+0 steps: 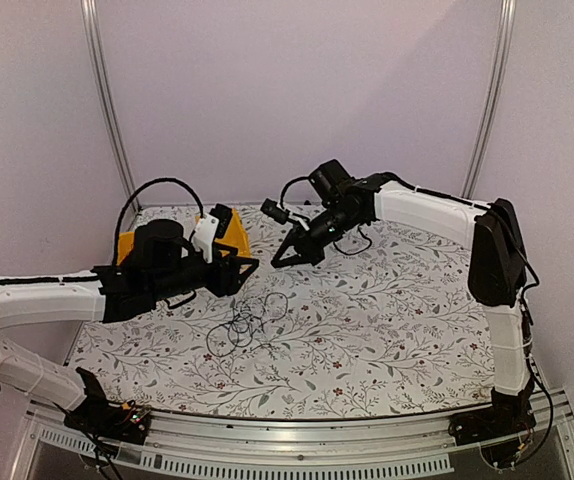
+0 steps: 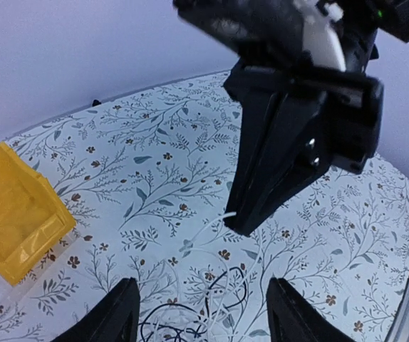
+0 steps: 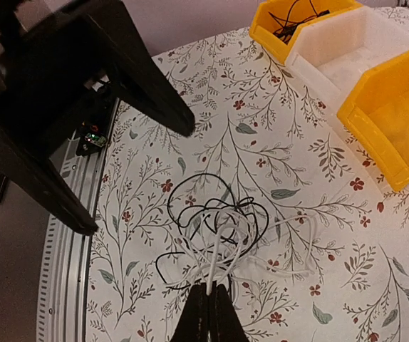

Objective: Untangle the cables

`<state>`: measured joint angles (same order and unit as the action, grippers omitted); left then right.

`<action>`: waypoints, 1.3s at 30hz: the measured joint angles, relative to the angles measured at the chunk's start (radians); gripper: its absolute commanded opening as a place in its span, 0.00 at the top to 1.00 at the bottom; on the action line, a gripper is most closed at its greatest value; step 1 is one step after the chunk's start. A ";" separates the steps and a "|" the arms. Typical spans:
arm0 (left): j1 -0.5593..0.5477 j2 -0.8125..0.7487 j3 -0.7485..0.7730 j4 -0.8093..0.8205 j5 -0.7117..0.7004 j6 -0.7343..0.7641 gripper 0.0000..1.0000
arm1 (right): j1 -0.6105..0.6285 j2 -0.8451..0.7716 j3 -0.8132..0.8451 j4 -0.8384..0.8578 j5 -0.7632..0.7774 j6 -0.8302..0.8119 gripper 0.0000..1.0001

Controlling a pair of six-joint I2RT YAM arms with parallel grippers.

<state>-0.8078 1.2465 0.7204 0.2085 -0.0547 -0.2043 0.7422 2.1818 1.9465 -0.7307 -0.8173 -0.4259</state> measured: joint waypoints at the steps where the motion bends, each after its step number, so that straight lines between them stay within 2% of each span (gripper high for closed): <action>1: -0.013 0.009 -0.036 0.033 -0.010 -0.029 0.42 | 0.004 -0.018 0.000 0.006 -0.003 0.000 1.00; 7: -0.048 0.166 -0.113 0.191 -0.056 -0.139 0.48 | 0.013 -0.037 -0.010 0.016 -0.011 0.005 1.00; 18: -0.068 0.478 -0.043 0.415 -0.165 -0.246 0.61 | 0.019 -0.064 -0.013 -0.019 -0.035 0.005 1.00; 24: -0.067 0.638 0.001 0.453 -0.171 -0.261 0.65 | 0.018 -0.160 0.128 -0.085 -0.071 -0.027 1.00; 34: -0.067 0.686 -0.009 0.497 -0.160 -0.275 0.67 | 0.010 -0.441 0.315 -0.018 -0.009 -0.068 1.00; 39: -0.067 0.685 -0.016 0.500 -0.159 -0.272 0.68 | -0.005 -0.497 0.348 -0.010 0.041 -0.099 1.00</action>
<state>-0.8749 1.9316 0.7040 0.7090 -0.2134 -0.4759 0.7368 1.6852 2.2948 -0.7410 -0.7765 -0.5247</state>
